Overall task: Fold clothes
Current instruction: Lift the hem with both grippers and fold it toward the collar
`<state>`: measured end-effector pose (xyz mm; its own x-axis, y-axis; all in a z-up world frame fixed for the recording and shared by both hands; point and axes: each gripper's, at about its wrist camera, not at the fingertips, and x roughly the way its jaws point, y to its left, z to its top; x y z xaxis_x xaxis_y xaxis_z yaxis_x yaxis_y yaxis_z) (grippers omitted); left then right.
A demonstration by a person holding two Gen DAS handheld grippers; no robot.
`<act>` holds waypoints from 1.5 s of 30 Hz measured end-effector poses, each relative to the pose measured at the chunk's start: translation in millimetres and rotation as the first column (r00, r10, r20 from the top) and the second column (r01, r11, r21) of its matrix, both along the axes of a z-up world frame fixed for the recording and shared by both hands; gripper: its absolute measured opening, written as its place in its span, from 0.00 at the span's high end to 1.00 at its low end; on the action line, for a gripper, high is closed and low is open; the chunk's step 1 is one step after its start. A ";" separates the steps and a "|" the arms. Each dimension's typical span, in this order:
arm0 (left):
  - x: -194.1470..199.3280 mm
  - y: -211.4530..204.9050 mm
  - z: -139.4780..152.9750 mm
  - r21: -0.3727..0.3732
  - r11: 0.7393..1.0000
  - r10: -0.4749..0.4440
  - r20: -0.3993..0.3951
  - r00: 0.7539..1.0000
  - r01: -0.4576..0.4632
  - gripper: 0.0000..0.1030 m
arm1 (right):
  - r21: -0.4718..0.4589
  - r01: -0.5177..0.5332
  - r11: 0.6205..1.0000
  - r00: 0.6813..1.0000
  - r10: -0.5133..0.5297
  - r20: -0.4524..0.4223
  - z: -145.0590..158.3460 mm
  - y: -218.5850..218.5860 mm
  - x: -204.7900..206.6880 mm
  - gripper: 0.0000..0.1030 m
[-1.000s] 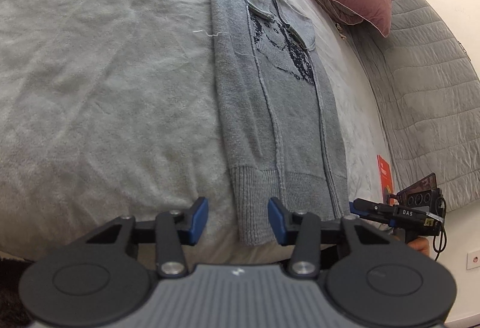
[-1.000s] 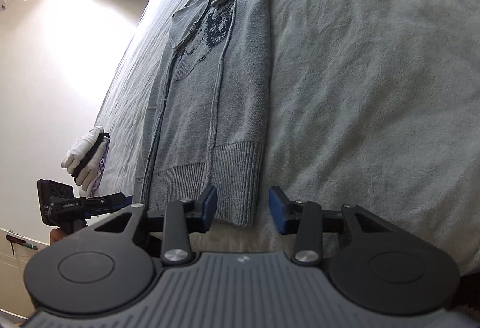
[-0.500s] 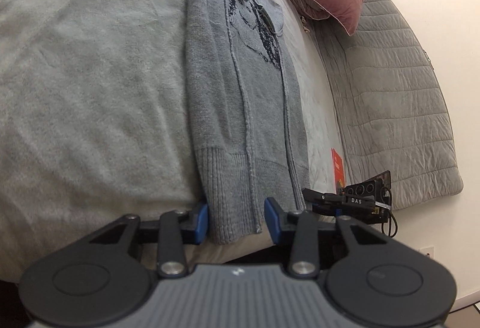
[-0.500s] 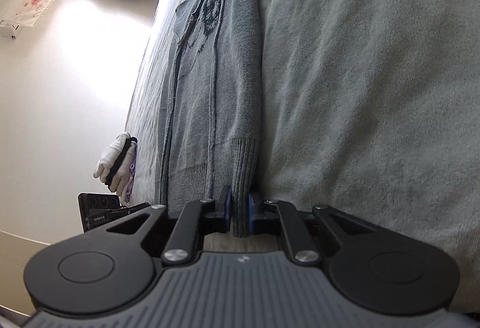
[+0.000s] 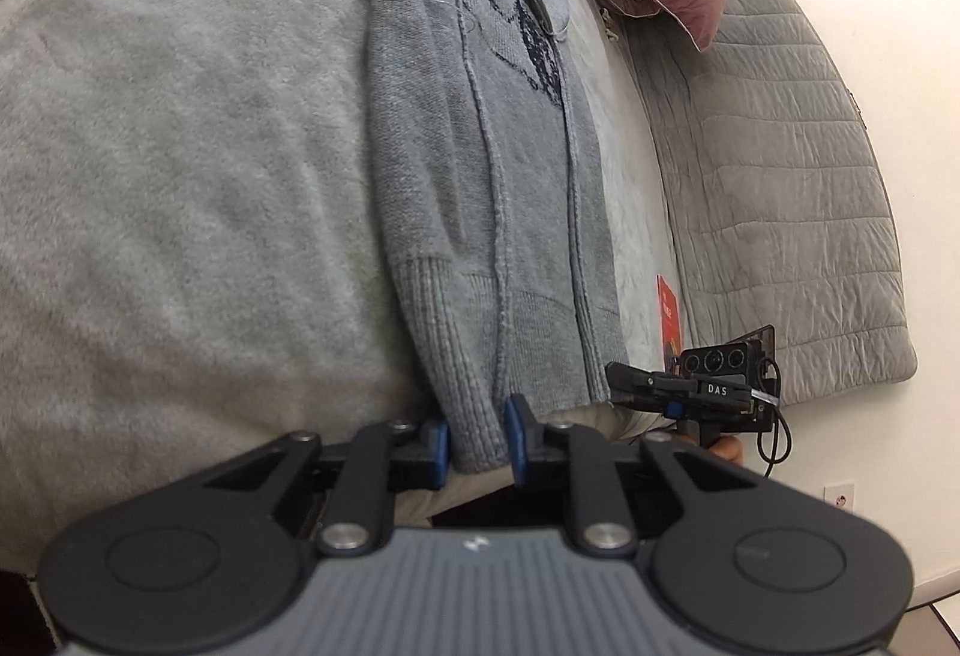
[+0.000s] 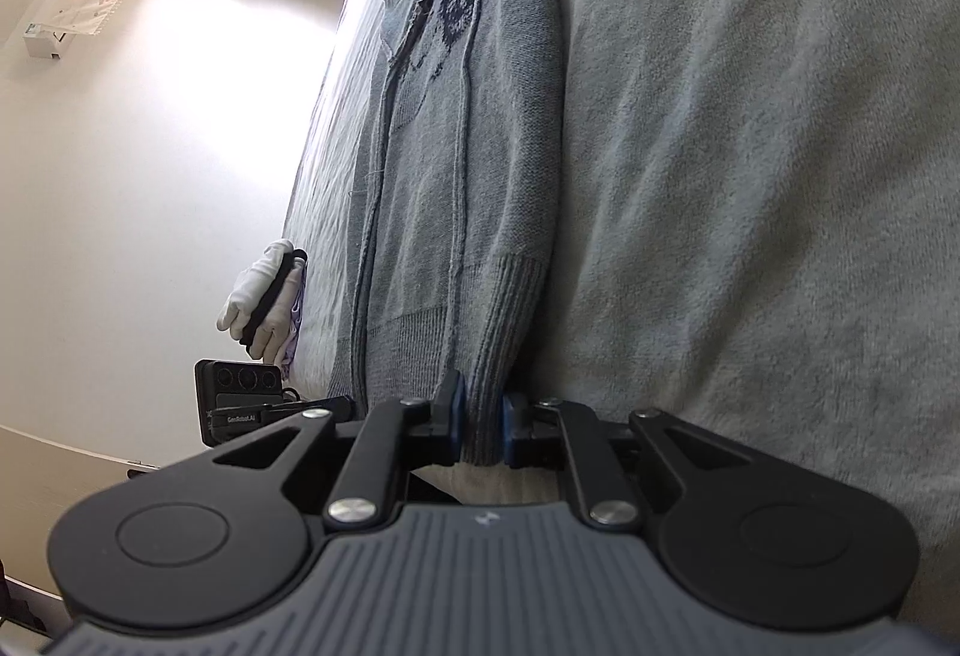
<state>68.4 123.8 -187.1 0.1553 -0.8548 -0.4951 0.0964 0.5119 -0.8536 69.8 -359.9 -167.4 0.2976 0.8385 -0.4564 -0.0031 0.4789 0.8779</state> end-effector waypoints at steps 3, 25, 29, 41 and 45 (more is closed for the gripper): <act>0.4 0.6 1.7 -0.001 1.000 -0.006 -0.008 1.000 0.006 0.83 | 0.020 -0.010 1.000 1.000 0.010 -0.003 0.1 0.9 -0.3 0.89; 52.1 -1.6 12.2 -0.245 0.962 0.120 -0.016 0.993 -0.120 0.87 | 0.152 0.069 0.986 0.996 -0.076 0.039 13.2 7.8 41.8 0.85; 73.3 -1.8 7.7 -0.248 0.951 0.177 -0.044 0.983 -0.182 0.87 | 0.185 0.159 0.970 0.987 -0.162 -0.002 4.1 12.3 69.2 0.85; 86.9 14.7 6.3 -0.256 0.932 0.271 0.015 0.962 -0.259 0.55 | 0.212 0.253 0.944 0.963 -0.266 0.037 -9.6 -6.1 92.7 0.74; 84.0 21.1 12.2 -0.270 0.929 0.285 0.083 0.955 -0.254 0.52 | 0.165 0.285 0.944 0.944 -0.307 0.124 2.9 -2.4 83.2 0.62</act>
